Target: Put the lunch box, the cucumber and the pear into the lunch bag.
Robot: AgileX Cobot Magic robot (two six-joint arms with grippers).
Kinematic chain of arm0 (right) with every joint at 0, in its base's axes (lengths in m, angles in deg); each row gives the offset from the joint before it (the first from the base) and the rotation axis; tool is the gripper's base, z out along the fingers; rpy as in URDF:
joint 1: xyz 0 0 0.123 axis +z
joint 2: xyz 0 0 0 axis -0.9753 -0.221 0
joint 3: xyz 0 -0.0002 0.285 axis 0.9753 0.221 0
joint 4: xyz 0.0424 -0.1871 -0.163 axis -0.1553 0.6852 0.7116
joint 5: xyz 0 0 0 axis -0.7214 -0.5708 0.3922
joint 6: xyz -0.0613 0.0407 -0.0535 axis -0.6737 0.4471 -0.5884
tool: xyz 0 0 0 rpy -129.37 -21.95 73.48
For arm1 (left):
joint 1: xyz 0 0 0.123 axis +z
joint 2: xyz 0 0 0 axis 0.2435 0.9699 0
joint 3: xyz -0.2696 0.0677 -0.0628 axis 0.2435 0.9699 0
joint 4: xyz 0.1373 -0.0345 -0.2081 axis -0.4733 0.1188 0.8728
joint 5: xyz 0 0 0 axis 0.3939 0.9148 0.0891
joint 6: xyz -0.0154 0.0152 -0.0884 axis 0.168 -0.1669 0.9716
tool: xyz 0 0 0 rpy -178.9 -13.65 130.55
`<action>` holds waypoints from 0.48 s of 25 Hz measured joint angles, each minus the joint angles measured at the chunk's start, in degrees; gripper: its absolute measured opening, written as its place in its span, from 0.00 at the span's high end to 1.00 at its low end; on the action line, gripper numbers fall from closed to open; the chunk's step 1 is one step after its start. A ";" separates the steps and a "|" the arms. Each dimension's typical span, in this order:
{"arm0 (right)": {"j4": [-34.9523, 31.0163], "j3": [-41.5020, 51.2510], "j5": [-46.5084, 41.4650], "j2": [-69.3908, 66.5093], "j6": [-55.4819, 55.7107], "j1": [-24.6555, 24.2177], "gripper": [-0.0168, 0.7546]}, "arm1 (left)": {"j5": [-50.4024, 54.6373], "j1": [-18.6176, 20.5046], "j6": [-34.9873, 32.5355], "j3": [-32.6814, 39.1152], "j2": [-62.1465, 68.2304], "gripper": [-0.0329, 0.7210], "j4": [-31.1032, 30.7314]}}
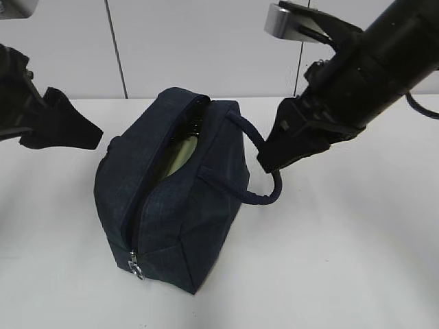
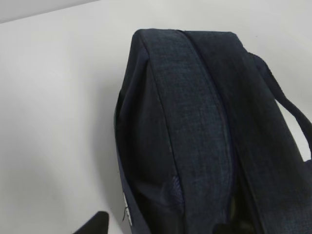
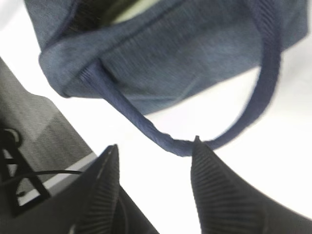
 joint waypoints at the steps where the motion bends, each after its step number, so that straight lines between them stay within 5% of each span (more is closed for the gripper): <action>1: 1.25 0.29 0.10 0.58 0.42 0.00 0.50 | 0.00 0.00 0.00 0.00 -0.19 0.45 -0.01; 12: 6.04 0.73 4.33 3.18 3.91 0.00 0.52 | 1.43 0.00 0.00 0.00 -0.32 0.46 -0.34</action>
